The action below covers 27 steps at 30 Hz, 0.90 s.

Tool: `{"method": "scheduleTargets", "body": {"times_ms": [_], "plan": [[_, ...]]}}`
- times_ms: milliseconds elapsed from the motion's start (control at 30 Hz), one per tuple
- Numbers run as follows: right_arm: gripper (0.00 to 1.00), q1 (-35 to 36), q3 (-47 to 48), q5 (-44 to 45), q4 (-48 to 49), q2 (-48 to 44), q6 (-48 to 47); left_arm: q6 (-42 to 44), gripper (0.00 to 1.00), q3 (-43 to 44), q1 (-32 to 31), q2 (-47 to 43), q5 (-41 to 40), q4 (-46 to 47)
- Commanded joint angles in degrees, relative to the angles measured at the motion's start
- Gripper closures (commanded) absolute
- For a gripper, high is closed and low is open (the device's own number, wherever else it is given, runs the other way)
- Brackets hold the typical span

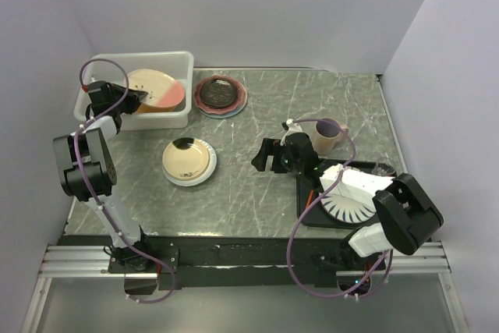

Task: Place the plates into the plastic bin on the countertop
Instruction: Place the plate in the plastic bin.

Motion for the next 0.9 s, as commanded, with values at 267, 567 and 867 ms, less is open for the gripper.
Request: {"method": "scheduleTargets", "body": {"times_ms": [267, 567, 867], "plan": [[0.00, 0.53, 2.60, -0.37, 0.54, 0.33, -0.69, 2.18, 0.99, 7.05, 0.14, 0.10, -0.36, 1.68], [0.00, 0.62, 2.78, -0.28, -0.25, -0.28, -1.04, 3.06, 0.77, 7.93, 0.14, 1.15, -0.80, 0.63], [0.00, 0.62, 2.51, -0.54, -0.34, -0.55, -0.78, 5.08, 0.42, 9.43, 0.14, 1.68, -2.37, -2.89]]}}
